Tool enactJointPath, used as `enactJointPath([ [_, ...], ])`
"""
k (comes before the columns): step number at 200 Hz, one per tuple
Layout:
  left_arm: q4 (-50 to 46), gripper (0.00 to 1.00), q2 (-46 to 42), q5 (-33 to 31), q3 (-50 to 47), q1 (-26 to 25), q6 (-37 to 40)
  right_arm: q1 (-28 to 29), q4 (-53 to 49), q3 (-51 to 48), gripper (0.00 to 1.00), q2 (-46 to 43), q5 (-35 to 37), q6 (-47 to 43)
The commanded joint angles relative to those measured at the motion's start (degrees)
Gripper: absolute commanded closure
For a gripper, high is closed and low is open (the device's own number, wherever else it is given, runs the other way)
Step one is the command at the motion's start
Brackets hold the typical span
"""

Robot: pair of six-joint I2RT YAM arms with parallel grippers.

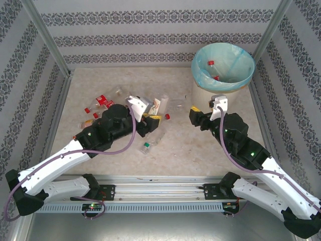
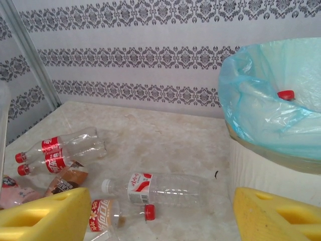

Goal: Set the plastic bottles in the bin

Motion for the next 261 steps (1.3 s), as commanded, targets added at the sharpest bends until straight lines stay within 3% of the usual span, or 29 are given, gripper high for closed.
enactJointPath([
  [1, 6.4, 0.90, 0.6, -1.1, -1.6, -2.9, 7.7, 0.0, 3.2, -0.1, 0.25, 0.1, 1.3, -1.0],
  [117, 11.2, 0.96, 3.5, 0.5, -3.5, -6.0, 15.1, -0.4, 6.2, -1.3, 0.23, -0.7, -1.8, -3.1],
  [178, 13.5, 0.97, 3.9, -0.7, -3.9, -7.4, 21.9, -0.6, 9.9, -2.6, 0.21, -4.5, -17.2, -8.0],
  [261, 17.3, 0.97, 3.7, 4.2, -5.5, -9.8, 28.6, -0.4, 14.1, -4.5, 0.16, -7.9, -38.9, -10.9],
])
